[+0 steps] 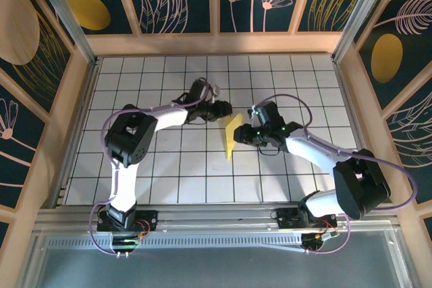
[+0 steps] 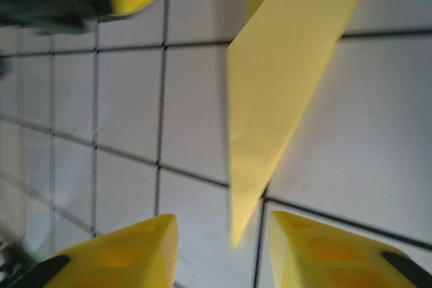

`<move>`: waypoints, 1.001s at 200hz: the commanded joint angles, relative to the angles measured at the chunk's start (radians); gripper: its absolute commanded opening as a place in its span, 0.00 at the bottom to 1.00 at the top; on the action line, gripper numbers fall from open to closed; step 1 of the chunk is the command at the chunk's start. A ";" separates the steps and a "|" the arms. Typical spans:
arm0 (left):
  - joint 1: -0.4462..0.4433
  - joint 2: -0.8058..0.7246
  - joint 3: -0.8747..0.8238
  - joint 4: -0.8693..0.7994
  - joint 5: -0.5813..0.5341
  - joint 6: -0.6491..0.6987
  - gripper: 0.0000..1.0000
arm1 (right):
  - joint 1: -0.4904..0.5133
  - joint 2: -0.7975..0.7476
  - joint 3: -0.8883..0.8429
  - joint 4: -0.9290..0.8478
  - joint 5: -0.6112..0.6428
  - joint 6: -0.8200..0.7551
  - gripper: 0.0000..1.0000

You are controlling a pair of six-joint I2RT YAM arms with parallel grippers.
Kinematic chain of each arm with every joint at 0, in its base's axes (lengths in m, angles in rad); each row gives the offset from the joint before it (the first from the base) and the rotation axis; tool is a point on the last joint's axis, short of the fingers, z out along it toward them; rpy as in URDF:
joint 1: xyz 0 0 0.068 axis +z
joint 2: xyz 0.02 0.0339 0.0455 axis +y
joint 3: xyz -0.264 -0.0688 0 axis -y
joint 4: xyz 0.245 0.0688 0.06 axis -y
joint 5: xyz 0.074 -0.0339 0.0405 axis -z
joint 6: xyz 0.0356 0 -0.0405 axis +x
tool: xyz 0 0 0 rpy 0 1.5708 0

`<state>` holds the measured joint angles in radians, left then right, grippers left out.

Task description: Fold a paper plane with a square sheet of paper (fold left side to right side)

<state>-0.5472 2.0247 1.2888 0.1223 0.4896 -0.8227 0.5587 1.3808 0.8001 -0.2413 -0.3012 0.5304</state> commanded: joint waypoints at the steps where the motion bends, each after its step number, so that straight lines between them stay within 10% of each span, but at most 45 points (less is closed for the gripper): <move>1: 0.061 -0.135 -0.072 0.036 -0.048 -0.005 0.41 | 0.023 0.045 0.103 -0.162 0.251 -0.014 0.44; 114: 0.189 -0.531 -0.577 0.099 -0.314 -0.039 0.55 | 0.217 0.568 0.574 -0.368 0.638 -0.007 0.60; 200: 0.190 -0.524 -0.589 0.103 -0.307 -0.036 0.56 | 0.256 0.621 0.604 -0.426 0.738 -0.001 0.45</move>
<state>-0.3645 1.5043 0.7067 0.2058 0.1963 -0.8505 0.7990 2.0136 1.3830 -0.6205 0.3676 0.5259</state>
